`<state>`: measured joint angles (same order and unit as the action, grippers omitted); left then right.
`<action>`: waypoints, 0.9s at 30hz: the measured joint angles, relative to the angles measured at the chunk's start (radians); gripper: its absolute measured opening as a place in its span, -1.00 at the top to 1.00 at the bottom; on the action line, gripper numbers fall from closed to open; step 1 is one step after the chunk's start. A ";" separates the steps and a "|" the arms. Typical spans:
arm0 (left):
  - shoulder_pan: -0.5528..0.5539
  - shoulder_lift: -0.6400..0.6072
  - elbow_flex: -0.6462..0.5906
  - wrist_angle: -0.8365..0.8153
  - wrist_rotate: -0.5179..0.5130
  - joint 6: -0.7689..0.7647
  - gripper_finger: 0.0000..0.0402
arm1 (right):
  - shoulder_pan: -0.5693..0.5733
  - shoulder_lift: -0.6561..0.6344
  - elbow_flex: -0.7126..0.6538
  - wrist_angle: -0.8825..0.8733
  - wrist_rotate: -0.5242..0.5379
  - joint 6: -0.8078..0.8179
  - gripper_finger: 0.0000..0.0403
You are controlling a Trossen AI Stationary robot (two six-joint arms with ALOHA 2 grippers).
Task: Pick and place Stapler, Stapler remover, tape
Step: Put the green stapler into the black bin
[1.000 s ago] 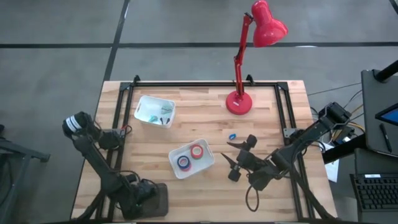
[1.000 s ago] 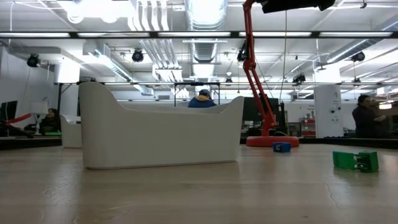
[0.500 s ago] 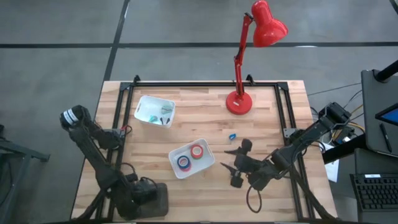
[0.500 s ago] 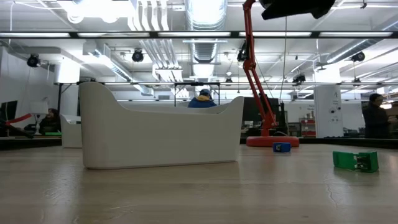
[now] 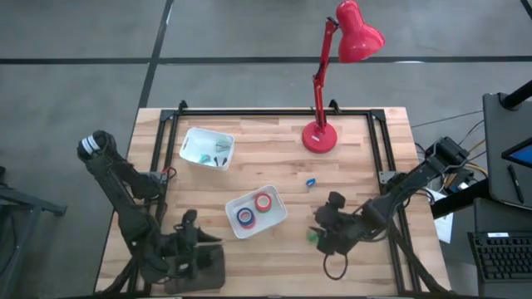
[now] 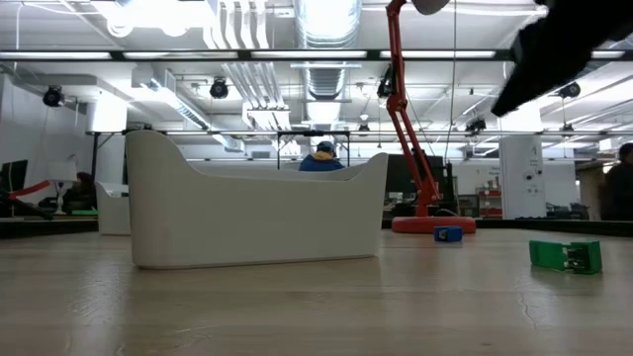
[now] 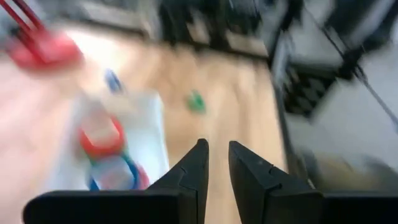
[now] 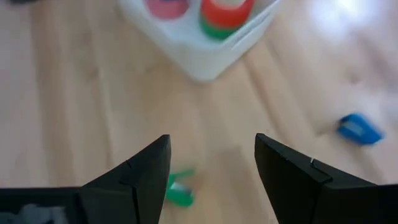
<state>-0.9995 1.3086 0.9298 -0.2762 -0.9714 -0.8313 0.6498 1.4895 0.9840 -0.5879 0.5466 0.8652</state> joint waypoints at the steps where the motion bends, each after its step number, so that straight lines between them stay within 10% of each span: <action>1: 0.006 0.002 0.000 0.035 -0.058 0.039 0.68 | 0.000 0.000 -0.006 0.001 -0.022 0.015 -0.11; 6: 0.059 0.009 -0.001 0.218 -0.268 0.267 0.68 | 0.003 0.001 -0.058 0.015 -0.143 0.147 -0.11; 11: 0.139 0.009 -0.001 0.393 -0.260 0.482 0.68 | 0.030 0.042 -0.122 0.165 -0.161 0.139 -0.11; 27: 0.357 0.039 -0.001 0.569 0.193 0.746 0.68 | 0.039 0.268 -0.057 0.200 -0.179 -0.192 -0.11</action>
<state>-0.6426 1.3478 0.9287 0.2928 -0.7787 -0.0849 0.6891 1.7576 0.9272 -0.3879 0.3680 0.6730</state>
